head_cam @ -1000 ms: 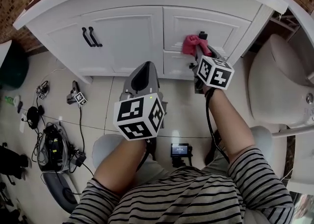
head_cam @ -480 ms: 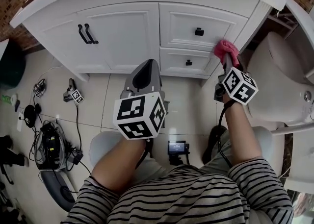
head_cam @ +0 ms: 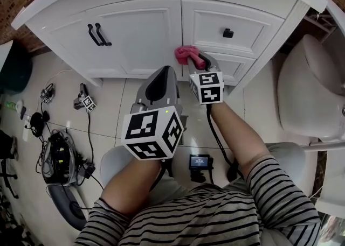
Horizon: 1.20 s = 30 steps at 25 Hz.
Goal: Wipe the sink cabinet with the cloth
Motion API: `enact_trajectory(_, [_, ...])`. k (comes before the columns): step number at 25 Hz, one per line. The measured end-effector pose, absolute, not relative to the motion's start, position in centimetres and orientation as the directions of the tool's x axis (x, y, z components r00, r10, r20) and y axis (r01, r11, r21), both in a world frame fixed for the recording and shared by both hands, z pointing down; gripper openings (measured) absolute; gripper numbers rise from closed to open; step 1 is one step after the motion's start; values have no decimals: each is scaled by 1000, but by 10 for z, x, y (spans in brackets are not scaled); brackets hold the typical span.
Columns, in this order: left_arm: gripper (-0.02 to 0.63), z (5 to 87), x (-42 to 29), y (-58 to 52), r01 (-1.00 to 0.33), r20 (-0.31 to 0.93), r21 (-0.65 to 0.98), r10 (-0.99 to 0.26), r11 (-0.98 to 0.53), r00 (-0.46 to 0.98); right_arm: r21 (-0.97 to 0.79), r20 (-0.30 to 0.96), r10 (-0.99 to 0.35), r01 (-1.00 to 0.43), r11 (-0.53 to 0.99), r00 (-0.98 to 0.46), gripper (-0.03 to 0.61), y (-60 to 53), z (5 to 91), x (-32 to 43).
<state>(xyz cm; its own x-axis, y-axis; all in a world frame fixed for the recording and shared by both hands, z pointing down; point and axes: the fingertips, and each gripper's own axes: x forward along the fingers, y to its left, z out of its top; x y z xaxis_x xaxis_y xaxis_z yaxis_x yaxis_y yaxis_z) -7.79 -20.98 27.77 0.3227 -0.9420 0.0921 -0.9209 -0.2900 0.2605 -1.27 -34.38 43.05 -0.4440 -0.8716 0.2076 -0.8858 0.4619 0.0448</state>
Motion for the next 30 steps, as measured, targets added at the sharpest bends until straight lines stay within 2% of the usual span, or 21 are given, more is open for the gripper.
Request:
enact_trajectory(6, [0, 283, -72, -212, -904, 106, 297, -930, -309, 352, -20, 166, -944, -958, 285, -285, 91, -337, 436, 95])
enact_trajectory(9, [0, 285, -63, -211, -901, 114, 292, -924, -320, 365, -76, 168, -977, -990, 121, -132, 91, -328, 438, 166])
enact_trajectory(13, [0, 289, -53, -208, -900, 127, 285, -918, -330, 377, -165, 234, -960, -967, -195, 154, 89, -306, 449, 272])
enact_trajectory(15, [0, 289, -53, -205, -898, 127, 290, -917, -330, 378, -204, 240, -951, -948, -245, 194, 88, -296, 448, 287])
enact_trajectory(17, [0, 286, -54, -202, -895, 122, 300, -917, -331, 380, -217, 200, -972, -962, -165, 122, 87, -294, 441, 258])
enact_trajectory(20, [0, 284, -52, -200, -888, 111, 313, -915, -337, 387, -187, 136, -981, -976, 111, -138, 87, -301, 440, 154])
enact_trajectory(23, [0, 286, -53, -200, -888, 114, 315, -916, -335, 386, -112, 143, -922, -931, 346, -360, 88, -308, 452, 46])
enact_trajectory(26, [0, 289, -59, -203, -893, 122, 317, -920, -321, 374, -12, 190, -879, -897, 443, -437, 88, -321, 464, -11])
enact_trajectory(30, [0, 291, -68, -206, -900, 127, 312, -925, -305, 358, 45, 230, -884, -903, 428, -408, 89, -341, 471, 1])
